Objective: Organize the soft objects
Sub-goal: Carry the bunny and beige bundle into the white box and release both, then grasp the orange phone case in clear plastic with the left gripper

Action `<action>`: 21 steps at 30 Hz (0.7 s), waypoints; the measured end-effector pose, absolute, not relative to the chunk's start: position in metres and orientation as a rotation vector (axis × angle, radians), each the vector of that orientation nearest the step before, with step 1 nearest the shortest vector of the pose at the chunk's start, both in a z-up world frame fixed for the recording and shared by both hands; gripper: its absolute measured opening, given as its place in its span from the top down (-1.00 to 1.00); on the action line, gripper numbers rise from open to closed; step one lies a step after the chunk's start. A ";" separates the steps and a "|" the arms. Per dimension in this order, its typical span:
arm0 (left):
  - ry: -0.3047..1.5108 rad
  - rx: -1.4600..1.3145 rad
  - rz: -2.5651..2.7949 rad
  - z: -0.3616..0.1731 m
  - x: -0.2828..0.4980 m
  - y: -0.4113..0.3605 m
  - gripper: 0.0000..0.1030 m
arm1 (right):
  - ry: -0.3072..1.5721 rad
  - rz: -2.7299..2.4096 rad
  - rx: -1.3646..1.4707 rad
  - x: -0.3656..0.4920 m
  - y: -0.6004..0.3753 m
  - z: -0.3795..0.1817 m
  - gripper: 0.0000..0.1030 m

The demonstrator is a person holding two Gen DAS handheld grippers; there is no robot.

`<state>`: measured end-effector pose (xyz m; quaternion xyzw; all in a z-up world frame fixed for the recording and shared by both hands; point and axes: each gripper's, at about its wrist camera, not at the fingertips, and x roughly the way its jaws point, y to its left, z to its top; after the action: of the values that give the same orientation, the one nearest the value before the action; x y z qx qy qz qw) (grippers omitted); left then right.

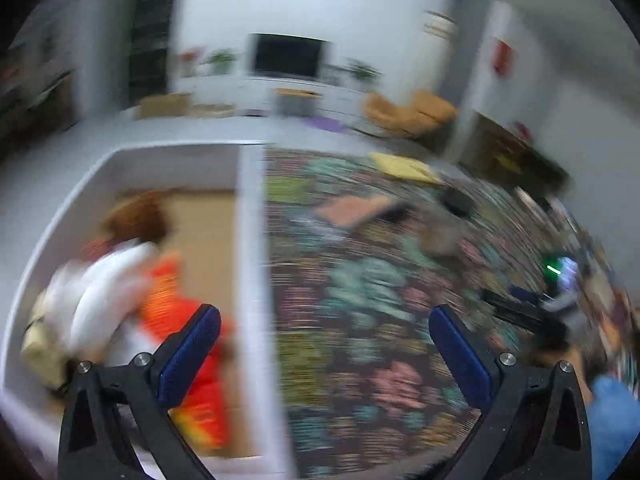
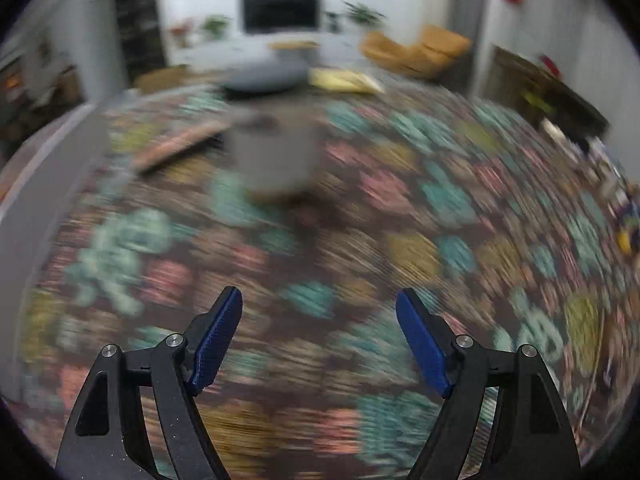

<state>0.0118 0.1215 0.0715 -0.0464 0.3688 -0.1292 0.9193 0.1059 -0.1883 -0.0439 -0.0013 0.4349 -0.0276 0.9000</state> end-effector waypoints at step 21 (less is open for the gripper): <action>1.076 0.408 -0.339 -0.053 0.309 -0.027 -0.96 | 0.941 -0.069 0.238 0.098 -0.235 -0.074 -0.63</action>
<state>0.3089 -0.0272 -0.0530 0.1920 0.5062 -0.1595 0.8255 0.0984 -0.2354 -0.0745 0.1144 0.4520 -0.0332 0.8840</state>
